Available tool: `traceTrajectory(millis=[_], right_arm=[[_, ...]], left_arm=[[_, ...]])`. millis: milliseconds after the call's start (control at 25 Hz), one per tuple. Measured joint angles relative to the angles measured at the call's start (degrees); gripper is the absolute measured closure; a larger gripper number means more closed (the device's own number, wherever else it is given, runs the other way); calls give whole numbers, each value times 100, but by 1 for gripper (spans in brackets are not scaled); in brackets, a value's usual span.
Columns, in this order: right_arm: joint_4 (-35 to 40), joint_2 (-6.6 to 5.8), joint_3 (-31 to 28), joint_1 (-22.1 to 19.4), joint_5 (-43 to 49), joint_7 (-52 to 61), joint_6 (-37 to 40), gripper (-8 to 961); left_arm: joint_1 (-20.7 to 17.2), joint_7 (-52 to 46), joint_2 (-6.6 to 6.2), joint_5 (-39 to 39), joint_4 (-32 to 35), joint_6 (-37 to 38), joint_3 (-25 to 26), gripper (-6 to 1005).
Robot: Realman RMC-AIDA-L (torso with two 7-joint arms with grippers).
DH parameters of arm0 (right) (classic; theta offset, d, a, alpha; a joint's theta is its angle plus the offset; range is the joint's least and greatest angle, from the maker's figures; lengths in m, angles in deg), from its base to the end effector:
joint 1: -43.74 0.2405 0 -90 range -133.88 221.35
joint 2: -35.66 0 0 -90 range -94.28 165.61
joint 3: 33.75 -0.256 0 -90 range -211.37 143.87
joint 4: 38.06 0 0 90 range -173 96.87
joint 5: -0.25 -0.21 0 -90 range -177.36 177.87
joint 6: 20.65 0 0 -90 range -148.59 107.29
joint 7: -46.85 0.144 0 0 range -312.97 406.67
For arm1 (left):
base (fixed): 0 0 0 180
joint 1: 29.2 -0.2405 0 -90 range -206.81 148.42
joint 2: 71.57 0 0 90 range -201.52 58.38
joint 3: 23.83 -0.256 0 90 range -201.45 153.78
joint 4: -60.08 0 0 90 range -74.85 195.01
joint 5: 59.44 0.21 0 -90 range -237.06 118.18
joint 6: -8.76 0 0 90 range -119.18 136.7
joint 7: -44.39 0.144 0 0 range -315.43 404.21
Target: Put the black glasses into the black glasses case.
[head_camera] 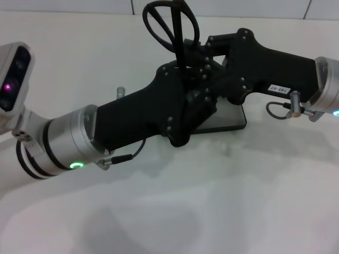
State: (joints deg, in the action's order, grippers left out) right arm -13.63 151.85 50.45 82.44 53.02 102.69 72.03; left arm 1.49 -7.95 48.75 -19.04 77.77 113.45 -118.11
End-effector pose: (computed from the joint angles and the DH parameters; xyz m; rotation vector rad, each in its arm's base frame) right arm 0.1413 0.3362 -0.0257 -2.6515 0.0125 1.4529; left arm -0.1699 0.2713 -0.0435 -2.5308 -0.2189 -1.7714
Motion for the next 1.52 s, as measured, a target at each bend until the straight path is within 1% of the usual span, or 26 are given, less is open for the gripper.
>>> traceTrajectory(millis=[600,760,840,920,1040,1080,1120,1160,1200,1240,1280,1320,1400,1440,1520], right_arm=[[-1,-5,31,38,16,-5,-128,886],[2,-34,10,15,8,-4,-179,887],[89,-81,2,-24,21,1,-333,887],[271,-148,0,-110,100,47,-572,887],[933,-357,-1,-345,483,467,-941,886],[1172,-418,0,-409,696,685,-1004,886],[1558,-500,-2,-496,1011,1010,-1077,886],[1905,-552,0,-567,1331,1348,-1131,886],[2414,-607,-4,-648,1780,1821,-1223,887],[2753,-629,-4,-706,2132,2170,-1298,887],[3256,-633,-15,-753,2722,2698,-1389,887],[3736,-616,-34,-785,3418,3240,-1443,887],[4460,-484,-61,-787,4528,4087,-1434,887],[4777,-374,-62,-749,5167,4488,-1381,887],[5148,-165,-38,-618,6271,5015,-1295,887]], left_arm=[[8,-31,-22,-73,-6,-91,-11,940],[-21,-40,-50,-44,10,-16,-12,940],[-45,-50,-112,-30,11,83,-13,940],[-77,-83,-228,8,7,244,-13,940],[-173,-191,-469,60,18,518,-8,939],[-235,-233,-584,59,28,631,-4,939],[-290,-254,-657,47,30,712,-3,939],[-363,-272,-738,8,41,797,21,939],[-444,-290,-805,-9,46,873,66,939],[-533,-307,-865,-24,47,960,153,939],[-580,-316,-891,-26,50,992,214,939],[-670,-334,-918,-21,49,1053,330,939],[-787,-338,-938,-10,51,1106,486,939],[-852,-333,-945,-6,53,1123,560,939],[-910,-305,-941,3,53,1130,590,939]])
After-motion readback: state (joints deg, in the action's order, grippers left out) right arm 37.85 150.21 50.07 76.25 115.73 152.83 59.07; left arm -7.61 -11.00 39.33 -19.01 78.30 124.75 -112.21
